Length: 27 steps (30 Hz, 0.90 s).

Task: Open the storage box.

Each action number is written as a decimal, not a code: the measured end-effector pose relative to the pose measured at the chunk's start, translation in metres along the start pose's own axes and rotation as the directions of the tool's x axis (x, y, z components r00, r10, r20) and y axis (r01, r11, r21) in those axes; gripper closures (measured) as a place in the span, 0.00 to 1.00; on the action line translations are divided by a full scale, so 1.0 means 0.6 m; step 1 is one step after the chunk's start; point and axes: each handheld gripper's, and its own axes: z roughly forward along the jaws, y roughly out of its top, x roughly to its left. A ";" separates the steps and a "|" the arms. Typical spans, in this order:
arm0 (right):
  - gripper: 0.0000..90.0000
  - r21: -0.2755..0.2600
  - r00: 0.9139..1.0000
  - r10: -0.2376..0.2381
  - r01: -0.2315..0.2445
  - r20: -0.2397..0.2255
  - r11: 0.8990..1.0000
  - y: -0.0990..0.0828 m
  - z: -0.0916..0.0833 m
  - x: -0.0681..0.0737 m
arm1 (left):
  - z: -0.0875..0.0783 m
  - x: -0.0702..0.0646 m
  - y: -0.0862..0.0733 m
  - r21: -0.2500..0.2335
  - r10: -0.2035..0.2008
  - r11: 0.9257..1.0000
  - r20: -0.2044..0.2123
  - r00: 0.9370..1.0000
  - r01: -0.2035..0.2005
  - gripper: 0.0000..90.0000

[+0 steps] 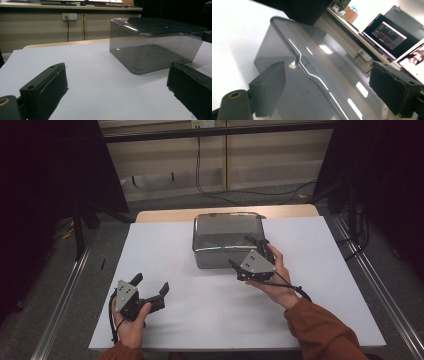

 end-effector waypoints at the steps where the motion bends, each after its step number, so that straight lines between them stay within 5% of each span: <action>1: 0.16 0.004 1.000 -0.021 0.021 0.005 1.000 0.000 0.003 0.001 | 0.000 0.000 0.000 0.000 0.003 1.000 0.000 1.000 -0.003 0.03; 2: 0.18 0.022 0.996 -0.083 0.083 0.028 0.996 0.002 0.006 0.004 | -0.001 0.000 0.000 0.001 0.005 1.000 -0.001 1.000 -0.005 0.03; 9: 0.22 0.026 0.972 -0.232 0.231 0.041 0.973 0.008 0.012 0.019 | -0.001 -0.001 0.001 -0.013 0.011 1.000 0.011 1.000 -0.010 0.03; 13: 0.26 0.047 0.936 -0.346 0.344 0.057 0.938 0.011 0.017 0.034 | 0.000 0.000 0.001 -0.005 0.007 1.000 0.010 1.000 -0.007 0.03; 16: 0.31 0.058 0.930 -0.365 0.362 0.051 0.930 0.009 0.021 0.037 | 0.000 -0.001 0.001 -0.004 0.008 1.000 0.010 1.000 -0.008 0.03; 18: 0.35 0.083 0.913 -0.403 0.398 0.056 0.914 0.005 0.025 0.037 | 0.000 -0.002 0.001 -0.003 0.010 1.000 0.011 1.000 -0.009 0.03; 21: 0.40 0.089 0.907 -0.417 0.412 0.056 0.907 0.003 0.025 0.038 | 0.000 -0.002 0.000 0.004 0.018 1.000 0.010 1.000 -0.018 0.03; 24: 0.47 0.108 0.888 -0.458 0.451 0.047 0.886 0.002 0.026 0.039 | 0.000 -0.001 0.001 0.007 0.015 1.000 0.009 1.000 -0.016 0.03; 25: 0.48 0.110 0.875 -0.481 0.474 0.048 0.874 0.002 0.027 0.039 | 0.000 -0.001 0.001 0.006 0.015 1.000 0.011 1.000 -0.015 0.03; 27: 0.52 0.123 0.872 -0.487 0.480 0.041 0.869 0.002 0.028 0.041 | 0.000 -0.001 0.000 0.011 0.017 1.000 0.011 1.000 -0.017 0.03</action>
